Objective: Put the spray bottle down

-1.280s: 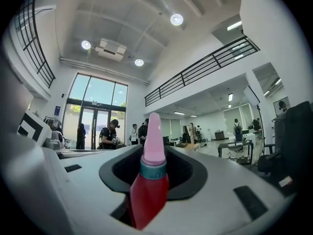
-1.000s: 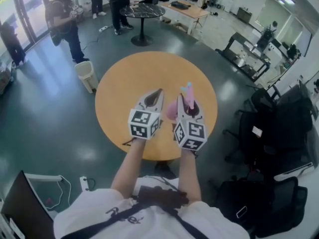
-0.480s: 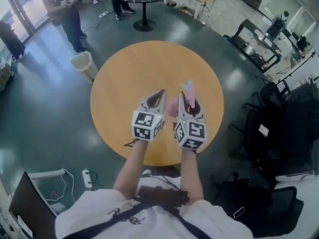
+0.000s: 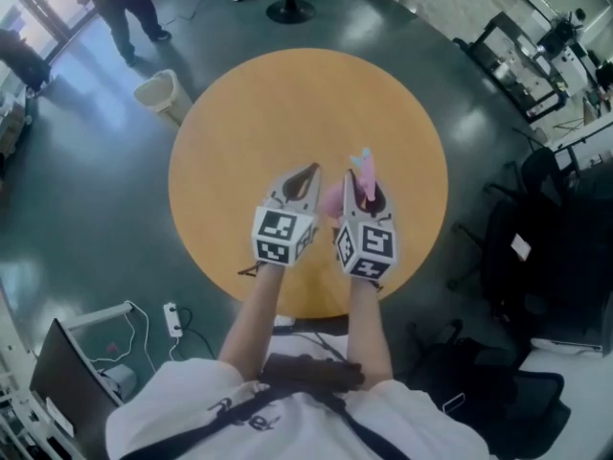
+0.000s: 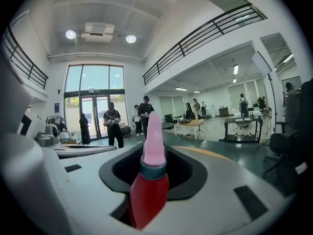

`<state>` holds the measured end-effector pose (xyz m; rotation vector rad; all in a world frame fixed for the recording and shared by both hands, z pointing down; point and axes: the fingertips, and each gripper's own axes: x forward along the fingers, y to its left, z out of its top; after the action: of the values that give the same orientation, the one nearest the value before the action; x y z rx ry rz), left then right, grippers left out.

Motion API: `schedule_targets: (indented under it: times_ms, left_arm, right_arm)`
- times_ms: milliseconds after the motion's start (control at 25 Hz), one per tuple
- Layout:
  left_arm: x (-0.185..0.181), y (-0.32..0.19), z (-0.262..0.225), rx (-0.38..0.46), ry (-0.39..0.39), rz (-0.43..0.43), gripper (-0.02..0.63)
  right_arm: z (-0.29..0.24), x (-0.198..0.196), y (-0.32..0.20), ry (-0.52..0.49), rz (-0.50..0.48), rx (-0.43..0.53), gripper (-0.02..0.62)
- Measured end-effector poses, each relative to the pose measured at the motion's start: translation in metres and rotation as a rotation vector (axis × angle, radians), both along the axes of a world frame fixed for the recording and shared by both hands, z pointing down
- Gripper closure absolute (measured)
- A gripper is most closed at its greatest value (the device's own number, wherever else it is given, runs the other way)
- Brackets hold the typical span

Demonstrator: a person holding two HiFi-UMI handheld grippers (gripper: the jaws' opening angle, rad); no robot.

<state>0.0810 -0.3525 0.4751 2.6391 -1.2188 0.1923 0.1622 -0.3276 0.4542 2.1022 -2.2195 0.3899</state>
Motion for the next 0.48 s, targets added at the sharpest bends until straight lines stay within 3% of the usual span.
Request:
schedule_targets:
  times_ms: [480]
  left_arm:
    - [0.016,-0.034,0.052,-0.095,-0.036,-0.007,0.592]
  right_arm:
    - [0.061,0.027,-0.053,0.005,0.015,-0.091,0.437]
